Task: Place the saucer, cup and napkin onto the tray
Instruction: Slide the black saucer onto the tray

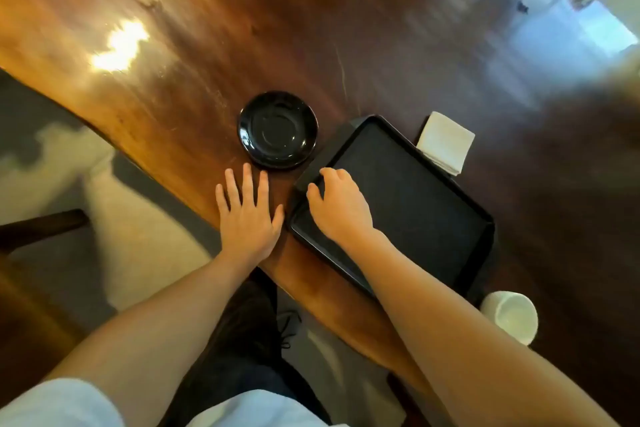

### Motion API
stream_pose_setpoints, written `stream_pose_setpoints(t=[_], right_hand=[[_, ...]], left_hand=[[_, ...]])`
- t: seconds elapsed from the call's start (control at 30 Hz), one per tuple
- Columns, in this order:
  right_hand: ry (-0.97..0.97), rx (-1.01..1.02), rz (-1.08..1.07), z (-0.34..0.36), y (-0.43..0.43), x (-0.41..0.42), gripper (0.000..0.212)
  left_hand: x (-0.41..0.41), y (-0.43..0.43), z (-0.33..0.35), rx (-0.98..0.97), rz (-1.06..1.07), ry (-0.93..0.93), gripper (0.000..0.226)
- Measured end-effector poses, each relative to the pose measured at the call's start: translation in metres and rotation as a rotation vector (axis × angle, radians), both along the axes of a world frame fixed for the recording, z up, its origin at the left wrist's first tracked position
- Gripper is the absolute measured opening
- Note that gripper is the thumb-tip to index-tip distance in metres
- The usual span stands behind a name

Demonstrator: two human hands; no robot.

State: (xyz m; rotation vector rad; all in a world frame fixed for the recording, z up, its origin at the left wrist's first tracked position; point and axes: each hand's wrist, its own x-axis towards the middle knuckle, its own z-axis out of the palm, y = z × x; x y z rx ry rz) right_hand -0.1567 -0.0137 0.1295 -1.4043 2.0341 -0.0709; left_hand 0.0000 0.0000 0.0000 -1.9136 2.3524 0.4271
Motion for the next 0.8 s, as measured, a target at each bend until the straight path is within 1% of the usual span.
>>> stream_pose_setpoints(t=[0.07, 0.17, 0.33, 0.43, 0.53, 0.7, 0.8], right_hand=[[-0.025, -0.030, -0.050, -0.008, -0.019, 0.002, 0.037], [-0.025, -0.088, -0.093, -0.022, -0.045, 0.001, 0.027], [-0.007, -0.061, -0.155, -0.039, -0.077, -0.003, 0.019], [-0.054, 0.009, -0.207, -0.050, -0.089, 0.000, 0.012], [-0.079, 0.095, -0.243, -0.053, -0.097, -0.001, 0.016], [-0.060, 0.153, -0.239, -0.057, -0.109, -0.004, 0.028], [-0.133, 0.191, -0.239, -0.058, -0.114, -0.004, 0.014]], left_hand=[[-0.001, -0.001, 0.001, 0.001, 0.040, 0.001, 0.078], [-0.005, 0.000, 0.000, -0.017, 0.046, -0.001, 0.077], [-0.008, -0.001, -0.005, 0.027, 0.075, -0.035, 0.078], [-0.008, -0.002, -0.007, 0.021, 0.091, -0.032, 0.077], [-0.009, -0.002, -0.009, 0.011, 0.109, -0.037, 0.075], [-0.009, -0.004, -0.006, 0.005, 0.137, -0.018, 0.072], [-0.009, -0.004, -0.006, -0.011, 0.145, -0.002, 0.071]])
